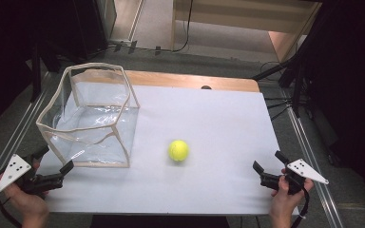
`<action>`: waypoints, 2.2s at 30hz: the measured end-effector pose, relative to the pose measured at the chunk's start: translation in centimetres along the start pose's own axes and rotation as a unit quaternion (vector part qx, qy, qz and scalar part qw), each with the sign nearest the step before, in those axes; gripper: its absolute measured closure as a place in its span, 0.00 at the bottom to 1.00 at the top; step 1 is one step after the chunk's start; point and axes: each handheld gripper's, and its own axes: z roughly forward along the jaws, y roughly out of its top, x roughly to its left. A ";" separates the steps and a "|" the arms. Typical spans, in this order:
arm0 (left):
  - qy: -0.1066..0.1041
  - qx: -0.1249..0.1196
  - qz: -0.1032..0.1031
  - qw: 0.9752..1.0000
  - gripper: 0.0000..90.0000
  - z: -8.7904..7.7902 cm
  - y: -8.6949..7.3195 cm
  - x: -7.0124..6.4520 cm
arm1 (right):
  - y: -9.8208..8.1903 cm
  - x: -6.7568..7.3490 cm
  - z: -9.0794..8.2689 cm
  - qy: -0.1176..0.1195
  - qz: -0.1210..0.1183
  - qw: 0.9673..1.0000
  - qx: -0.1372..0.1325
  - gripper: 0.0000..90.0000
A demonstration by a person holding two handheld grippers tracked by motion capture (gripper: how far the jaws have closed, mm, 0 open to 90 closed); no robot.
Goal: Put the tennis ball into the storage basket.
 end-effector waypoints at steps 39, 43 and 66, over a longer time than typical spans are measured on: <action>-0.009 0.003 0.004 1.000 0.00 0.2 -0.2 -0.2 | 9.1 8.3 9.1 0.135 -0.164 0.963 0.169 0.00; -0.010 0.004 0.003 1.000 0.00 0.2 -0.2 -0.2 | 9.6 9.3 10.3 0.145 -0.176 0.956 0.186 0.00; -0.013 0.005 0.005 1.000 0.00 0.2 -0.2 -0.2 | 11.5 13.9 15.1 0.203 -0.228 0.915 0.264 0.00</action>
